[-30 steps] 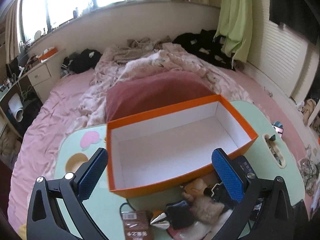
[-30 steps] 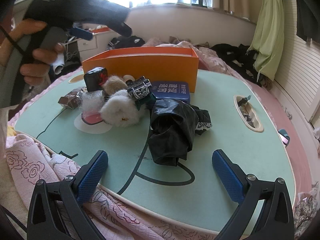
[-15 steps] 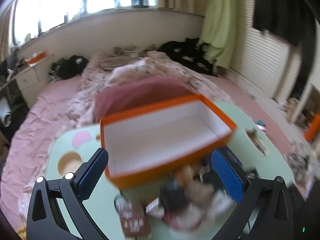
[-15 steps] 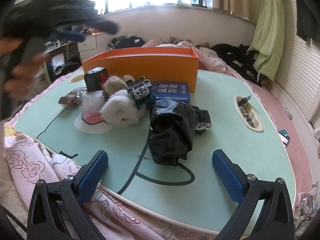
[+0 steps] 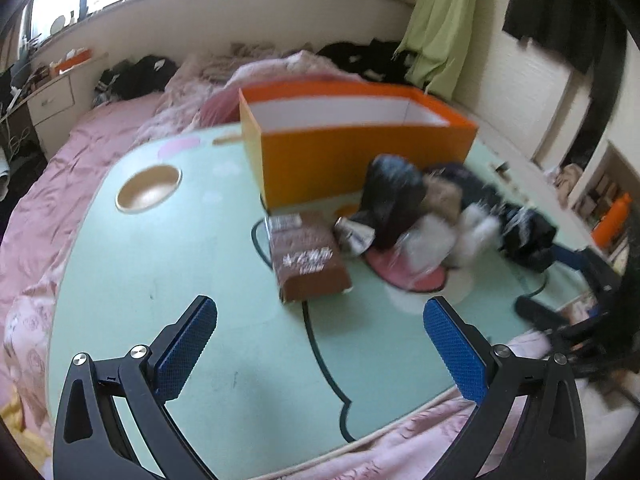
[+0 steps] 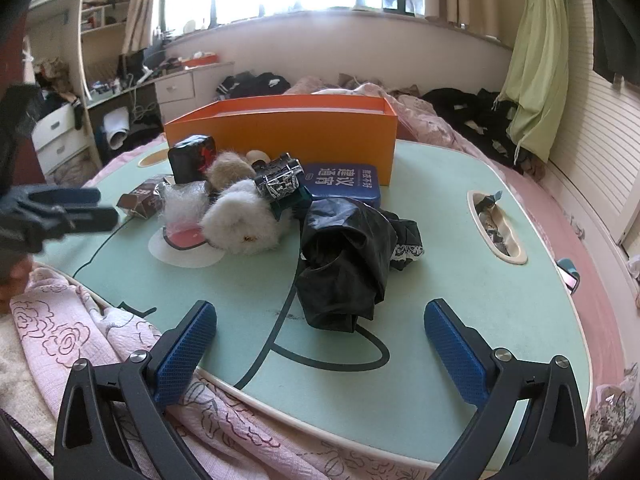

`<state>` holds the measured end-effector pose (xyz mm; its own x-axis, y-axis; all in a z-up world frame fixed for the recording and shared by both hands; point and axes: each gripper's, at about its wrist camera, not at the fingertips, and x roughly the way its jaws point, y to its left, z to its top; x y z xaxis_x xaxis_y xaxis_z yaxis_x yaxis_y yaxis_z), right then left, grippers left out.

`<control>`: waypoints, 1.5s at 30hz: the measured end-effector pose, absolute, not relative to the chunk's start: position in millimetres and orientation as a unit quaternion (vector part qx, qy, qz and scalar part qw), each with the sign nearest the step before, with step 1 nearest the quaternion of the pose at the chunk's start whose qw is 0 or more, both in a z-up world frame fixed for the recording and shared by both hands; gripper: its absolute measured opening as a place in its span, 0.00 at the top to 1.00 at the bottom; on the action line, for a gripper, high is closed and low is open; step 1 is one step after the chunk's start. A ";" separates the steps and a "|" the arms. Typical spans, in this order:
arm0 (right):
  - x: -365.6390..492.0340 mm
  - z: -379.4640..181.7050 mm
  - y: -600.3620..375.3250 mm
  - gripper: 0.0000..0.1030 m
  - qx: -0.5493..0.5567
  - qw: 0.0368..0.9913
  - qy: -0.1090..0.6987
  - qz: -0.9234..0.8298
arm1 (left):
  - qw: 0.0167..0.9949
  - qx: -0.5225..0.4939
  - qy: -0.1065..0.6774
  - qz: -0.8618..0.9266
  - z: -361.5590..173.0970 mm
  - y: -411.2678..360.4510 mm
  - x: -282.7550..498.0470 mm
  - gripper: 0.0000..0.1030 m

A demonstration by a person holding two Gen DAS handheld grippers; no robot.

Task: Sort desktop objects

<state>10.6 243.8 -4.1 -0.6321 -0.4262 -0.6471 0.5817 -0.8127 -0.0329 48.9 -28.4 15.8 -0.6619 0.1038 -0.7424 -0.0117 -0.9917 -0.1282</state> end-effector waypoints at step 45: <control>-16.6 15.4 251.0 0.66 0.328 0.220 0.012 -0.919 | -0.004 -0.387 -0.053 0.920 10.4 -34.5 42.7 0.02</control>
<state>-16.6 251.0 15.4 -0.6880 -0.3965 -0.6079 0.4121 -0.9029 0.1225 42.7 -34.5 10.4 -0.6997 0.0335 -0.7137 0.0491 -0.9943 -0.0948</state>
